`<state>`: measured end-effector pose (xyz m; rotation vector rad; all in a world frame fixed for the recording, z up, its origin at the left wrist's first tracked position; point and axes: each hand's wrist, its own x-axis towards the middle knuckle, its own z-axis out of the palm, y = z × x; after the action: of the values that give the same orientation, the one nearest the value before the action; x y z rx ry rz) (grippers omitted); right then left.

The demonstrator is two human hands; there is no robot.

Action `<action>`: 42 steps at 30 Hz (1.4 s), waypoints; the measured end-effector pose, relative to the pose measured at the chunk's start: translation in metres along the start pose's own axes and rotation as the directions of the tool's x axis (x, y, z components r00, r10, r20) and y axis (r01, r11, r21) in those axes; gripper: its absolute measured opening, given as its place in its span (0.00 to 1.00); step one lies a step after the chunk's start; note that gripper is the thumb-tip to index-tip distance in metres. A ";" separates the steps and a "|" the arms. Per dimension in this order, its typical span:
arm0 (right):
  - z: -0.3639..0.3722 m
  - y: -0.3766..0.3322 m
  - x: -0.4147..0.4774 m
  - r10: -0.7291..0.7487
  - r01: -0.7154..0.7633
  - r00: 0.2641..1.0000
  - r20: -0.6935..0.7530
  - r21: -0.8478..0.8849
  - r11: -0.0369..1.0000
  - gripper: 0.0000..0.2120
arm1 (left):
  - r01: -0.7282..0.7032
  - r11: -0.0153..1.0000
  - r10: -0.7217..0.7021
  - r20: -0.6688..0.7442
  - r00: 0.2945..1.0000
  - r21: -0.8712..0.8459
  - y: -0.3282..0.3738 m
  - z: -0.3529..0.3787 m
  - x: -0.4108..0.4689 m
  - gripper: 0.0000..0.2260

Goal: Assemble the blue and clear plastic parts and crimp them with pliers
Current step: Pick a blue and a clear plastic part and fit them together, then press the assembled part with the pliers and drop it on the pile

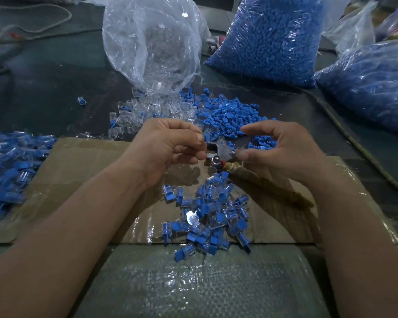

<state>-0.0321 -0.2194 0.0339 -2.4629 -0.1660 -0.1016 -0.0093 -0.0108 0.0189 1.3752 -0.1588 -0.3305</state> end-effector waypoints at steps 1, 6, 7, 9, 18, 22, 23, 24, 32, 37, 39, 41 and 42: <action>-0.005 0.003 -0.001 0.046 -0.044 0.997 0.060 -0.039 0.998 0.30 | -0.001 1.000 0.001 -0.006 1.000 -0.004 0.000 0.000 0.000 0.04; -0.015 0.009 -0.003 0.227 -0.133 0.908 0.353 -0.270 0.953 0.49 | 0.000 1.000 -0.001 -0.030 1.000 -0.025 0.000 -0.001 0.001 0.08; -0.014 0.010 -0.003 0.237 -0.118 0.895 0.379 -0.310 0.943 0.50 | 0.004 1.000 -0.004 -0.031 1.000 -0.025 0.000 -0.001 0.001 0.08; -0.011 0.011 -0.001 0.228 -0.087 0.904 0.363 -0.365 0.927 0.46 | 0.010 1.000 -0.010 -0.027 1.000 -0.019 0.000 -0.001 0.001 0.07; -0.005 0.006 0.002 0.098 -0.005 0.972 0.212 -0.400 0.917 0.17 | 0.014 0.997 -0.015 -0.009 1.000 -0.071 0.000 -0.001 0.000 0.03; -0.002 0.004 0.003 0.056 0.024 0.984 0.168 -0.438 0.899 0.10 | -0.004 0.995 0.000 -0.042 0.999 -0.100 -0.001 -0.003 0.002 0.05; -0.002 0.005 0.004 0.042 0.022 0.990 0.135 -0.440 0.898 0.06 | -0.013 0.994 0.007 -0.055 0.998 -0.111 -0.002 -0.003 0.002 0.05; -0.002 0.006 0.004 0.017 0.023 0.996 0.088 -0.432 0.901 0.06 | -0.020 0.993 0.012 -0.068 0.998 -0.120 -0.002 -0.003 0.003 0.05; 0.002 0.001 0.001 -0.060 -0.005 0.977 -0.204 -0.304 0.953 0.12 | -0.086 0.982 0.068 -0.114 0.991 -0.165 -0.004 0.000 0.004 0.06; 0.012 -0.005 -0.001 -0.081 0.049 0.992 -0.099 -0.292 0.955 0.12 | -0.126 0.979 0.108 -0.114 0.988 -0.159 -0.007 0.003 0.003 0.07; 0.015 -0.006 -0.001 -0.097 0.072 0.993 -0.068 -0.308 0.949 0.12 | -0.140 0.979 0.122 -0.123 0.985 -0.147 -0.007 0.003 0.003 0.05; 0.017 -0.009 -0.002 -0.102 0.083 0.994 -0.049 -0.292 0.953 0.12 | -0.148 0.978 0.128 -0.135 0.983 -0.146 -0.007 0.002 0.003 0.03; 0.017 -0.010 -0.002 -0.100 0.085 0.994 -0.040 -0.280 0.956 0.13 | -0.153 0.978 0.132 -0.140 0.981 -0.145 -0.007 0.002 0.003 0.03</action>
<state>-0.0350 -0.2011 0.0263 -2.7287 -0.2599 -0.2468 -0.0082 -0.0144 0.0125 1.2199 -0.1205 -0.1294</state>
